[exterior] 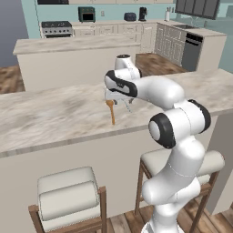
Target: Pick up the metallic utensils from the counter and place them in the open drawer. Make sure not to pick up any wooden utensils.
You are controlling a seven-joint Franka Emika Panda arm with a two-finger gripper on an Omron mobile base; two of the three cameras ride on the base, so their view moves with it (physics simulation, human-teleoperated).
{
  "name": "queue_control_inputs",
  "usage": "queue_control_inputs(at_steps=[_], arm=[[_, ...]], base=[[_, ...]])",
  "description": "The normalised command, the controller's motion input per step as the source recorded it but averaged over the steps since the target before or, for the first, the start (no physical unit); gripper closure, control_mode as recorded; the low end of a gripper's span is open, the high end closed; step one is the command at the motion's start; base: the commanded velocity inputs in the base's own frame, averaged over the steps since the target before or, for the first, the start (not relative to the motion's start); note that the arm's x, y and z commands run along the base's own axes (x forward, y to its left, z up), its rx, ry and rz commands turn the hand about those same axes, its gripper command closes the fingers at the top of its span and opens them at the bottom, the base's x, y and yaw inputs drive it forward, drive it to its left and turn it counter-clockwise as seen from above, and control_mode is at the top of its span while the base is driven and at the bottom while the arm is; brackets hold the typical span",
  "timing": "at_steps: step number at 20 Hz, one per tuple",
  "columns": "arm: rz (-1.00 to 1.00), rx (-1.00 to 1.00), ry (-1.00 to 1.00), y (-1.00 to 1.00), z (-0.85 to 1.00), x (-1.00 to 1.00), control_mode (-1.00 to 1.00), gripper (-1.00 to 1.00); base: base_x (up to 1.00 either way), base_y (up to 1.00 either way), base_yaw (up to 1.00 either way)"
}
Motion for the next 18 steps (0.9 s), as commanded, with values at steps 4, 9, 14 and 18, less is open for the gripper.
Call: queue_control_inputs(at_steps=[4, 9, 14, 18], arm=[[0.0, 0.01, 0.0, 0.0, -0.34, -0.01, -1.0, -1.0], [0.0, 0.01, 0.0, 0.0, -0.25, 0.0, -1.0, 1.0], [0.0, 0.0, 0.0, 0.0, -0.21, 0.0, -1.0, 1.0], [0.0, 0.01, 0.0, 0.0, -0.2, 0.0, -1.0, 1.0]], base=[[0.0, 0.0, 0.0], [0.0, 0.0, 0.0], [0.0, 0.0, 0.0], [0.0, 0.0, 0.0]])
